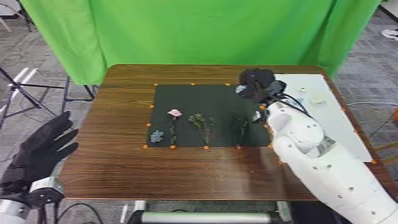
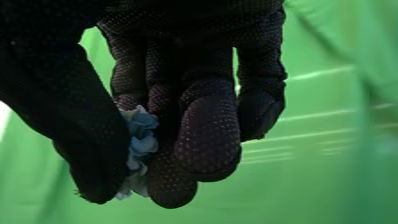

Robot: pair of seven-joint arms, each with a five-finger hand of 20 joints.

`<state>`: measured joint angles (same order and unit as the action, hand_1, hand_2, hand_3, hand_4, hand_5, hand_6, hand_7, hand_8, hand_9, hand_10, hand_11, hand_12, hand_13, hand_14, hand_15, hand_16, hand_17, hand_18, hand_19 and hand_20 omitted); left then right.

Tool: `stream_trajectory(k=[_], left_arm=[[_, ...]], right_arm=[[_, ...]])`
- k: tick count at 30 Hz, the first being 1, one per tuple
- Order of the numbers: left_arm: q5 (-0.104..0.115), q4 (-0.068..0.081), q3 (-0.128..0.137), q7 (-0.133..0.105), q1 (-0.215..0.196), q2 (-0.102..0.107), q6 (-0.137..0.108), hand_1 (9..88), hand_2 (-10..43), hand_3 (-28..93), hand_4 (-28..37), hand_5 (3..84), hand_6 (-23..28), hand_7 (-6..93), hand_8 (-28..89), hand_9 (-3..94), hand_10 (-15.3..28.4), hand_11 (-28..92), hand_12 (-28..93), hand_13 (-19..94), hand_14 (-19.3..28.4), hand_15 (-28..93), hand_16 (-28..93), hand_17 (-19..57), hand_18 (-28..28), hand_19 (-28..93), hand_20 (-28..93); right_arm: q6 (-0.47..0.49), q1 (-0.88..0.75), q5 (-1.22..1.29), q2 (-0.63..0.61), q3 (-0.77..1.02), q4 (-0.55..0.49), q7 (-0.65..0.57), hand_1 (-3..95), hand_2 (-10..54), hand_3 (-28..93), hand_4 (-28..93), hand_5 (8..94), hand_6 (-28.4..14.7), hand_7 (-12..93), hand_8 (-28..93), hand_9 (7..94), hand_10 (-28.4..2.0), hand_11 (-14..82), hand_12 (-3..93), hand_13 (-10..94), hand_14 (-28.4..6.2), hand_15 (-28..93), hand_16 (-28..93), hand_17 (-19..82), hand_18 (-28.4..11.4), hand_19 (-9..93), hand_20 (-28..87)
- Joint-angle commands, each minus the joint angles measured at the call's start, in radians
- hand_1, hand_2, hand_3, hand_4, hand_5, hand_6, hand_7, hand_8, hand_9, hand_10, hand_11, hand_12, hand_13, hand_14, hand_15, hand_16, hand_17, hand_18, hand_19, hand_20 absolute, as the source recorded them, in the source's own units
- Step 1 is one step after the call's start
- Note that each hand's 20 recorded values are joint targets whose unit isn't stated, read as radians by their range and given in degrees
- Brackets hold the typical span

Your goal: Arrange flowers

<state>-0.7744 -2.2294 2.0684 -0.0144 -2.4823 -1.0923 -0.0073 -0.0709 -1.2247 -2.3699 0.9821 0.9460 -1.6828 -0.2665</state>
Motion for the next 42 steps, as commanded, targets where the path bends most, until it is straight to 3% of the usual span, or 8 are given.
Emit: stream_trajectory(k=[1, 14, 22, 28, 35, 42], left_arm=[[0.002, 0.003, -0.005, 0.016, 0.005, 0.008, -0.002, 23.7, 0.6, 70, -28.3, 21.2, 0.4, 19.4, -10, 17.0, 8.7, 11, 19, 13, 11.8, 16, 7, -12.5, 17.9, 36, 10], [0.003, 0.011, -0.009, 0.029, 0.013, 0.020, 0.006, 23.7, 0.6, 70, -28.3, 21.2, 0.3, 19.4, -10, 16.9, 8.8, 11, 19, 13, 11.9, 16, 7, -12.5, 17.9, 36, 10], [0.003, 0.011, -0.010, 0.028, 0.012, 0.016, 0.004, 23.6, 0.7, 71, -28.3, 21.1, 0.3, 19.4, -10, 16.9, 8.7, 11, 19, 13, 11.8, 16, 7, -12.5, 17.9, 36, 10], [0.003, 0.011, -0.010, 0.026, 0.010, 0.015, 0.003, 23.6, 0.7, 71, -28.3, 21.2, 0.4, 19.3, -10, 16.9, 8.7, 11, 19, 13, 11.8, 16, 7, -12.5, 17.8, 36, 10], [0.002, 0.011, -0.009, 0.026, 0.012, 0.012, 0.004, 23.6, 0.6, 71, -28.3, 21.2, 0.3, 19.3, -10, 16.9, 8.7, 11, 19, 13, 11.9, 16, 7, -12.6, 17.9, 36, 10], [0.002, 0.014, -0.011, 0.029, 0.015, 0.015, 0.006, 23.6, 0.6, 71, -28.3, 21.2, 0.4, 19.3, -10, 17.0, 8.8, 12, 19, 13, 11.9, 16, 7, -12.5, 17.8, 36, 10]], right_arm=[[0.071, 0.041, 0.015, 0.154, -0.072, 0.002, 0.041, 47.7, -9.5, 82, -28, 67.9, 2.4, 50, -1, 83.3, -5.8, 20.4, 50.9, 76, -3.5, 57, 35, 28, -19.3, 80, 53], [0.145, 0.079, -0.031, 0.256, -0.147, 0.109, 0.015, 46.2, -9.5, 82, -28, 67.0, 2.0, 50, 0, 82.4, -6.1, 20.4, 51.5, 75, -3.7, 57, 34, 28, -19.5, 80, 53], [0.197, 0.085, -0.059, 0.266, -0.147, 0.141, -0.011, 44.1, -9.5, 81, -28, 64.3, 1.5, 51, 0, 80.0, -6.5, 20.9, 51.4, 73, -4.0, 58, 33, 26, -19.4, 79, 53], [0.265, 0.077, -0.059, 0.261, -0.124, 0.128, -0.020, 40.8, -9.5, 80, -28, 60.5, 0.6, 50, 0, 72.3, -7.1, 27.8, 45.7, 68, -5.1, 61, 29, 23, -19.6, 78, 53], [0.273, 0.076, -0.062, 0.267, -0.111, 0.129, -0.001, 35.2, -9.5, 82, -28, 58.5, 0.6, 45, 0, 66.0, -8.6, 37.7, 34.1, 64, -5.7, 61, 28, 21, -19.7, 76, 54], [0.280, 0.075, -0.058, 0.271, -0.112, 0.126, -0.001, 30.9, -9.5, 86, -28, 57.3, 0.7, 43, -16, 62.8, -9.3, 41.0, 28.0, 61, -6.3, 62, 27, 19, -19.9, 75, 54]])
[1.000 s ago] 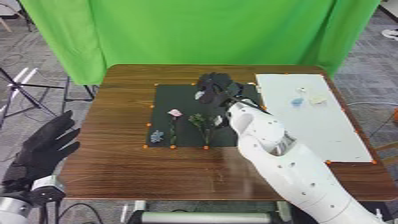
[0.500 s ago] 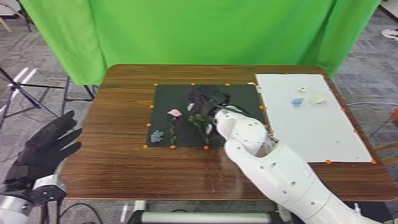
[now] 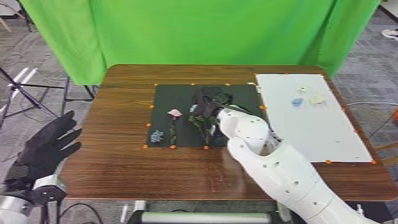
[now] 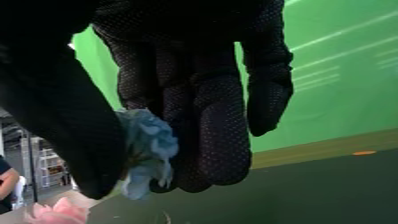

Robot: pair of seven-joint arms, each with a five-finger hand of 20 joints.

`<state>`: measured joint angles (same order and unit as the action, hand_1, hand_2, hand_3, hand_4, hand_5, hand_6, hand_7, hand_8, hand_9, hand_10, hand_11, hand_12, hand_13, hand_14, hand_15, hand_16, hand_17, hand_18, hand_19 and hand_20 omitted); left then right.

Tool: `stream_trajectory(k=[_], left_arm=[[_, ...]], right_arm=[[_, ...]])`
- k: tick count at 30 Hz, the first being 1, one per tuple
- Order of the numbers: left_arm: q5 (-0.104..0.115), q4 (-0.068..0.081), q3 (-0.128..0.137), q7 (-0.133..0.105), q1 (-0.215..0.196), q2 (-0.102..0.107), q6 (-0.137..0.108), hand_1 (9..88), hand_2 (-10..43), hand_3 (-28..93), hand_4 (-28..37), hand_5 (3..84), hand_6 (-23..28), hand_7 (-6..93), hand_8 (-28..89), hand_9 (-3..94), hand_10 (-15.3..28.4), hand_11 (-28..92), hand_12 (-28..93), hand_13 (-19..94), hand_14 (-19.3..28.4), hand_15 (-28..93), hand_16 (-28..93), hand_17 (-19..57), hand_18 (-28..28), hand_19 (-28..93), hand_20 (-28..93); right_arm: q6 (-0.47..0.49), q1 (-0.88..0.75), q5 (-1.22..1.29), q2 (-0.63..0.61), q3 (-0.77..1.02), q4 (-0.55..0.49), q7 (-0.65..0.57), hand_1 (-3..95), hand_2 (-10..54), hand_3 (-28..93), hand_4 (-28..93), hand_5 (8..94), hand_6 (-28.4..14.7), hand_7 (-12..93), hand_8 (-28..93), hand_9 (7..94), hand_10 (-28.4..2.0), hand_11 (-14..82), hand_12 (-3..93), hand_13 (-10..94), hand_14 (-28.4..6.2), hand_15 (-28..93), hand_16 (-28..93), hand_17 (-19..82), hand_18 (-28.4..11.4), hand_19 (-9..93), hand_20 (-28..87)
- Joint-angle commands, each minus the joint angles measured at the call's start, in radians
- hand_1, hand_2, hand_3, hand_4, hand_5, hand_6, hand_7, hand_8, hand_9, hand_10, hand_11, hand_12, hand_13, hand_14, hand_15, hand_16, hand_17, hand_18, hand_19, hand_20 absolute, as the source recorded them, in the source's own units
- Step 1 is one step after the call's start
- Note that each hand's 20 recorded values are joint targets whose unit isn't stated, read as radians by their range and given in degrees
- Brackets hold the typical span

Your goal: Arrange flowers

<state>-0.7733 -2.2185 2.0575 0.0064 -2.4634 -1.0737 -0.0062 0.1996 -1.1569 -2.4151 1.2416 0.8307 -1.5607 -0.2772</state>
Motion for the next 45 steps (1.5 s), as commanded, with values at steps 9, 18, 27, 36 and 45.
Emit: stream_trajectory(k=[9, 18, 27, 36, 45], left_arm=[[0.001, 0.003, 0.000, 0.009, -0.003, -0.003, 0.004, 23.7, 0.7, 71, -28.3, 21.2, 0.4, 19.3, -10, 17.0, 8.7, 11, 19, 13, 11.9, 16, 7, -12.5, 17.9, 36, 10], [0.002, 0.003, 0.000, 0.008, -0.003, -0.004, 0.006, 23.7, 0.8, 70, -28.3, 21.2, 0.4, 19.4, -10, 17.0, 8.8, 11, 19, 13, 12.0, 16, 6, -12.5, 17.9, 36, 10], [0.003, 0.005, 0.000, 0.012, -0.002, -0.004, 0.008, 23.7, 0.7, 71, -28.3, 21.2, 0.4, 19.5, -10, 17.0, 8.8, 12, 19, 13, 11.9, 16, 6, -12.5, 17.9, 36, 10], [0.003, 0.000, 0.007, 0.010, -0.011, -0.008, 0.007, 23.7, 0.7, 71, -28.3, 21.1, 0.3, 19.6, -10, 17.0, 8.8, 11, 19, 13, 11.9, 16, 6, -12.5, 17.9, 36, 10], [0.001, -0.005, 0.010, 0.005, -0.018, -0.018, 0.002, 23.7, 0.8, 71, -28.3, 21.2, 0.4, 19.5, -10, 17.0, 8.7, 11, 19, 13, 11.9, 16, 7, -12.5, 17.9, 36, 10]], right_arm=[[0.018, 0.004, -0.016, 0.018, -0.001, 0.002, 0.014, 29.8, -9.5, 85, -28, 56.3, 0.6, 43, -18, 61.5, -9.5, 41.1, 28.0, 61, -6.5, 62, 27, 18, -20.0, 75, 54], [0.042, 0.002, -0.030, 0.019, 0.001, 0.010, 0.012, 26.2, -9.5, 83, -28, 54.8, 0.5, 44, -19, 60.0, -9.5, 41.2, 28.1, 59, -7.0, 63, 26, 17, -20.1, 74, 54], [0.054, 0.000, -0.038, 0.018, 0.006, 0.016, 0.006, 26.0, -9.5, 82, -28, 53.7, 0.3, 44, -19, 58.9, -9.5, 41.2, 28.1, 58, -7.2, 63, 26, 16, -20.1, 74, 55], [0.043, -0.007, -0.028, 0.008, 0.058, -0.046, -0.001, 24.8, -9.5, 82, -28, 49.3, -0.7, 44, -19, 54.0, -10.6, 42.1, 28.8, 54, -7.8, 64, 26, 15, -20.3, 74, 55], [-0.054, -0.004, 0.047, -0.126, 0.173, -0.154, -0.077, 22.1, -9.5, 84, -28, 38.2, -4.1, 39, -16, 40.3, -13.7, 39.6, 28.8, 44, -9.8, 65, 23, 12, -20.1, 73, 55]])
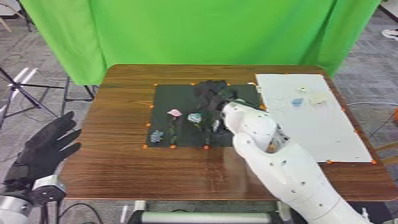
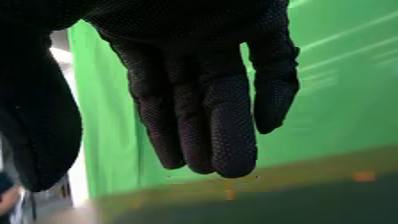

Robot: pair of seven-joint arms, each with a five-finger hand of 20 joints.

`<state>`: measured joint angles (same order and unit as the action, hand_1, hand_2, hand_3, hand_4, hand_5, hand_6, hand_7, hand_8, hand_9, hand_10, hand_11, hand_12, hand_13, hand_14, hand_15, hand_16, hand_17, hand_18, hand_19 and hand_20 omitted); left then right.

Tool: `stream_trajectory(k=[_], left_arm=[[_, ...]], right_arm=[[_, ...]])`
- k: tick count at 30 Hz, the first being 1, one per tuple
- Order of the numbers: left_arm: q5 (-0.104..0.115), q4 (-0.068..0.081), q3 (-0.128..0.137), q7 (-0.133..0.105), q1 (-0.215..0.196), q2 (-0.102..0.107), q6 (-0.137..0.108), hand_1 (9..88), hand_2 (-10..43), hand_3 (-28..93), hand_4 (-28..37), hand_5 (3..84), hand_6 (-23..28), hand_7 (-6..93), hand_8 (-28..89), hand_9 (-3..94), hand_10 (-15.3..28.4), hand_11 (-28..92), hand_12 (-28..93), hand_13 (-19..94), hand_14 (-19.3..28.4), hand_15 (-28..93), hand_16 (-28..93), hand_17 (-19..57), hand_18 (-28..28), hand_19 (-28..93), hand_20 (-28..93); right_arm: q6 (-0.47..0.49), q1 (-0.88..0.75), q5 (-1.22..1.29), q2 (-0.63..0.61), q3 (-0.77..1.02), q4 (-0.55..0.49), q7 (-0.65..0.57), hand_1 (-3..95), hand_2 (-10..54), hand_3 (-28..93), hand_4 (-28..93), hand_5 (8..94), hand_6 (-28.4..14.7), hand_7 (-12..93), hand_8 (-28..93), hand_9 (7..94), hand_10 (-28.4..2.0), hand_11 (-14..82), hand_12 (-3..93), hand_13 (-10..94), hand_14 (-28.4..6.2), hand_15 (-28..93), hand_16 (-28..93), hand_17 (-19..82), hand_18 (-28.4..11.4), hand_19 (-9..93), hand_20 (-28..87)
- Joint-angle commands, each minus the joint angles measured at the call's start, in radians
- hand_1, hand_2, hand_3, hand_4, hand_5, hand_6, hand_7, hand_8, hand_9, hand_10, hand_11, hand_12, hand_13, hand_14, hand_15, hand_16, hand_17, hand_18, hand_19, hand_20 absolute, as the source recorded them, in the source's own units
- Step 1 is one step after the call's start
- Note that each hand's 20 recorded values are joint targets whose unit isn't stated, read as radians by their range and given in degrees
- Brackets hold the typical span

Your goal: Arrange flowers

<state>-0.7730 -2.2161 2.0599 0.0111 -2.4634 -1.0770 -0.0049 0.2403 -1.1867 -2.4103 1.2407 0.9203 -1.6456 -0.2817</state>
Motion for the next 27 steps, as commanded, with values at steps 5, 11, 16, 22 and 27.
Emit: stream_trajectory(k=[5, 11, 16, 22, 27], left_arm=[[0.000, -0.010, 0.013, -0.006, -0.029, -0.021, -0.002, 23.8, 0.8, 71, -28.3, 21.1, 0.3, 19.5, -10, 17.0, 8.7, 12, 19, 13, 11.9, 16, 7, -12.6, 17.9, 36, 10], [0.000, -0.012, 0.020, -0.005, -0.035, -0.026, 0.002, 23.9, 0.9, 70, -28.3, 21.2, 0.4, 19.4, -10, 17.0, 8.8, 12, 19, 13, 12.0, 16, 7, -12.6, 17.9, 36, 10], [0.002, -0.011, 0.018, -0.003, -0.033, -0.021, 0.000, 23.9, 0.9, 70, -28.3, 21.2, 0.4, 19.3, -10, 17.0, 8.8, 11, 19, 13, 12.0, 16, 6, -12.6, 17.9, 36, 10], [0.001, -0.009, 0.017, 0.001, -0.031, -0.019, 0.006, 24.0, 1.0, 70, -28.3, 21.1, 0.4, 19.3, -10, 17.0, 8.8, 12, 19, 13, 11.9, 16, 6, -12.6, 17.9, 36, 10], [0.001, -0.007, 0.017, 0.001, -0.027, -0.016, 0.010, 24.0, 0.9, 70, -28.3, 21.2, 0.4, 19.5, -10, 16.9, 8.8, 12, 19, 13, 11.9, 16, 6, -12.6, 17.9, 36, 10]], right_arm=[[-0.134, -0.001, 0.012, -0.247, 0.116, -0.051, -0.194, 23.3, -9.5, 85, -28, 32.4, -4.5, 35, -15, 34.2, -14.5, 28.7, 27.1, 35, -10.1, 53, 19, 9, -19.5, 66, 50], [-0.043, -0.045, 0.004, -0.337, 0.167, -0.009, -0.335, 24.3, -9.5, 85, -28, 26.4, -7.6, 25, -10, 25.2, -16.8, 16.6, 28.5, 21, -14.5, 28, 23, 2, -20.2, 56, 37], [-0.008, -0.089, 0.009, -0.371, 0.203, 0.018, -0.375, 26.0, -9.5, 86, -28, 25.1, -8.2, 23, -9, 23.7, -17.5, 14.1, 28.6, 20, -15.5, 18, 28, 1, -20.5, 52, 31], [-0.070, -0.132, 0.006, -0.389, 0.214, 0.061, -0.330, 27.6, -9.5, 87, -28, 25.8, -7.8, 24, -9, 27.8, -15.3, 16.0, 27.4, 30, -12.3, 18, 28, 3, -20.8, 53, 30], [-0.081, -0.146, -0.005, -0.386, 0.216, 0.095, -0.248, 28.0, -9.5, 87, -28, 27.9, -6.0, 28, -11, 32.4, -13.5, 19.1, 25.3, 38, -8.7, 27, 26, 4, -20.2, 54, 30]])
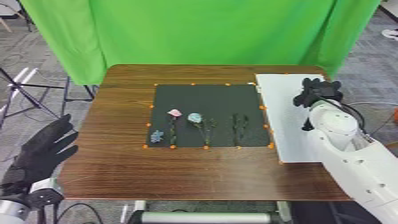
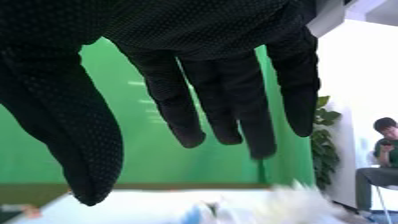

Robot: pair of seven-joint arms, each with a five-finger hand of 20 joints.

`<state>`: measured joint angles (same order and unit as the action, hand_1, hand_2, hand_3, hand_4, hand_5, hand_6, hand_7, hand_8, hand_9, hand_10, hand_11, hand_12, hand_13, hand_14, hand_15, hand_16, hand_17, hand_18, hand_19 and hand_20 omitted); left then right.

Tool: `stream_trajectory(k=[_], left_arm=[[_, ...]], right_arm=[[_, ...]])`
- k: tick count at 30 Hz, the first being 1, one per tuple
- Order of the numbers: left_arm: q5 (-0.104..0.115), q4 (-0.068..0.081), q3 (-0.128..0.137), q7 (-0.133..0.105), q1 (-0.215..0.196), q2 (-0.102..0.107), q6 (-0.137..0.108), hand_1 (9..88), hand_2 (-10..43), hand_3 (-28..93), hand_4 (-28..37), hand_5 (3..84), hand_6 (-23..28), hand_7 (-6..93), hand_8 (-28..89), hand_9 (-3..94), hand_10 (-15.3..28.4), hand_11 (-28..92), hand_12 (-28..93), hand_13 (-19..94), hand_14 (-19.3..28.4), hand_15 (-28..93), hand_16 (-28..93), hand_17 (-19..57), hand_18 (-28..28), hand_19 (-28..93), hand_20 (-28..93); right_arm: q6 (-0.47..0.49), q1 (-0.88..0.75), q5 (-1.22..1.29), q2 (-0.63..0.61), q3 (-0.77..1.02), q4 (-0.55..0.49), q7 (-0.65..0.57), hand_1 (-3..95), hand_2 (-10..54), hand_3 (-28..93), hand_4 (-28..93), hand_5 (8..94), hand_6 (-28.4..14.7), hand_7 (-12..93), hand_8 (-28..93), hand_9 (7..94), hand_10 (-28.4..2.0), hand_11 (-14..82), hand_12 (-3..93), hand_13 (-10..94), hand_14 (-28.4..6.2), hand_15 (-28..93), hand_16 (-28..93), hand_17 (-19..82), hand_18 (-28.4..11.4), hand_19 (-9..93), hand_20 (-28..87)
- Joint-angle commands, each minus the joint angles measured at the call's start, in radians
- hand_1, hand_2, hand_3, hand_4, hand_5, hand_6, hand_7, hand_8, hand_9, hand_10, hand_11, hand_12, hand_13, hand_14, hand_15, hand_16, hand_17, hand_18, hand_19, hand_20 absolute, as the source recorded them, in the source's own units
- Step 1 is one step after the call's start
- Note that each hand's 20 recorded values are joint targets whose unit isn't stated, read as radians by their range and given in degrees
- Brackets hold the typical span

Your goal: Arrange flowers

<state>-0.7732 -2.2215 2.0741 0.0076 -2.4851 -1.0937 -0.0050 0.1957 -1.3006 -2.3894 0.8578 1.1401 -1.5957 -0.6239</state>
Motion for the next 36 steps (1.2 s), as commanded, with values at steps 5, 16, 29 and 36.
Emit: stream_trajectory(k=[5, 16, 29, 36], left_arm=[[0.000, -0.003, 0.002, 0.006, -0.006, -0.003, 0.009, 24.0, 1.0, 70, -28.3, 21.2, 0.4, 19.5, -10, 16.9, 8.8, 12, 19, 13, 12.0, 16, 7, -12.6, 17.9, 36, 10], [0.001, -0.008, 0.006, 0.004, -0.012, -0.009, 0.003, 24.1, 1.1, 70, -28.3, 21.1, 0.4, 19.7, -10, 17.2, 9.0, 12, 18, 13, 12.2, 17, 6, -12.6, 18.0, 36, 10], [0.002, 0.001, -0.012, 0.020, 0.013, 0.003, 0.011, 24.1, 1.1, 70, -28.3, 21.1, 0.3, 19.6, -10, 17.2, 8.8, 12, 18, 13, 12.3, 17, 6, -12.5, 18.0, 36, 9], [0.006, 0.000, -0.012, 0.021, 0.008, 0.007, 0.005, 24.1, 1.2, 70, -28.3, 21.1, 0.4, 19.5, -10, 17.3, 8.9, 12, 18, 13, 12.3, 17, 6, -12.5, 18.0, 36, 9]], right_arm=[[-0.073, -0.016, -0.033, 0.000, -0.035, 0.089, 0.134, 29.1, -9.5, 88, -28, 29.6, -4.8, 31, -13, 35.7, -11.9, 22.1, 24.2, 42, -6.9, 32, 23, 6, -19.5, 58, 32], [-0.354, -0.030, -0.046, -0.005, -0.076, 0.098, 0.227, 49.7, -9.0, 79, -28, 62.5, 3.1, 54, -1, 79.7, -5.5, 23.1, 48.9, 77, -0.3, 50, 35, 25, -17.0, 75, 44], [-0.351, -0.040, 0.010, 0.107, -0.160, -0.182, 0.414, 49.9, -9.5, 82, -28, 67.1, 2.5, 53, -2, 83.3, -5.5, 21.5, 51.3, 79, -0.2, 50, 38, 28, -16.6, 75, 46], [-0.288, -0.019, -0.002, 0.175, -0.212, -0.139, 0.431, 49.4, -9.5, 82, -28, 66.6, 3.0, 54, -2, 83.4, -5.3, 21.0, 50.9, 77, -0.7, 52, 39, 26, -16.7, 75, 47]])
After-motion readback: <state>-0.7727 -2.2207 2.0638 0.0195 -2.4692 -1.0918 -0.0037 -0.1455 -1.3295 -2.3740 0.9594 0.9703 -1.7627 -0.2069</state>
